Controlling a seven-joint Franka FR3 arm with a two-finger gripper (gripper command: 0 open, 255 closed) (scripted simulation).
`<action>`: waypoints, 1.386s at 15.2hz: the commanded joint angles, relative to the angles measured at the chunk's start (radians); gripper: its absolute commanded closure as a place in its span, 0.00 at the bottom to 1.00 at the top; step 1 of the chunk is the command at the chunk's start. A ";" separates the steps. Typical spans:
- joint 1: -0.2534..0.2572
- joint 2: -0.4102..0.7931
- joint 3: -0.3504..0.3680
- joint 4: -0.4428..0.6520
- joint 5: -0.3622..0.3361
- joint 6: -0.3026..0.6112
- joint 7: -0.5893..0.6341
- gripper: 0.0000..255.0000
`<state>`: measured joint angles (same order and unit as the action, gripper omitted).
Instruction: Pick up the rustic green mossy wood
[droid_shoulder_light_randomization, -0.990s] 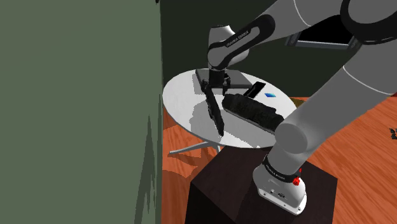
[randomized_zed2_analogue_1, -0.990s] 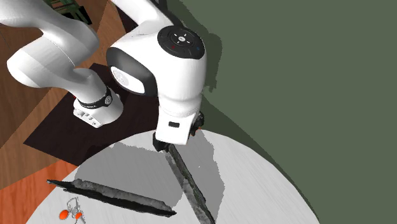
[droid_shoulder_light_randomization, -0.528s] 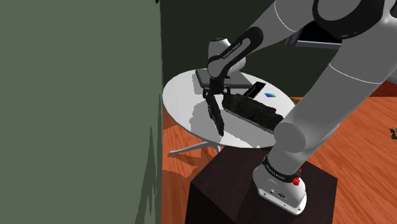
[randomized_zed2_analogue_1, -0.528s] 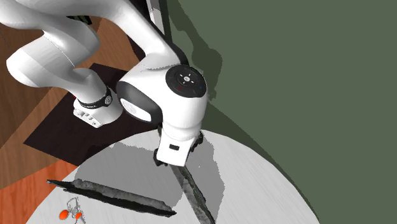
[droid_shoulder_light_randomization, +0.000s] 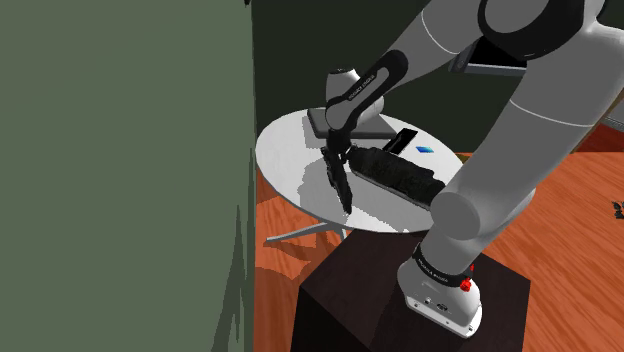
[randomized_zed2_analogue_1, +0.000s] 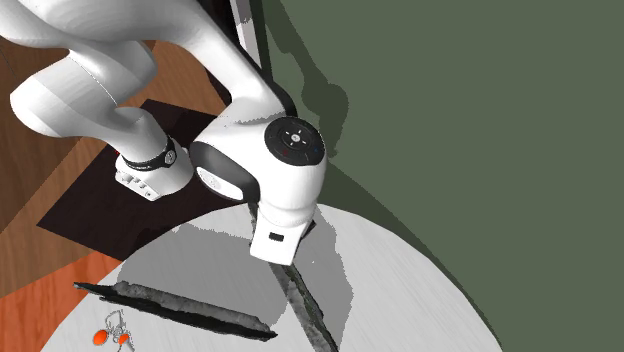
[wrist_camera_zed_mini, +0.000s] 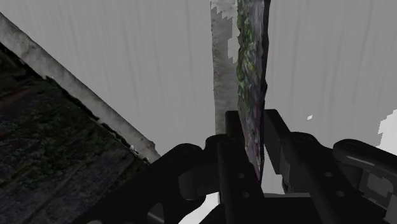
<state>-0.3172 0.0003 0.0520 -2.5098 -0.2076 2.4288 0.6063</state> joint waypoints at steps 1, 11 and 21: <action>0.000 0.001 0.000 0.000 0.000 0.001 0.000 1.00; 0.001 -0.046 0.001 0.008 0.015 -0.052 -0.017 1.00; 0.007 -0.147 0.002 0.052 0.047 -0.196 -0.051 1.00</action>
<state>-0.3115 -0.1392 0.0528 -2.4654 -0.1638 2.2484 0.5571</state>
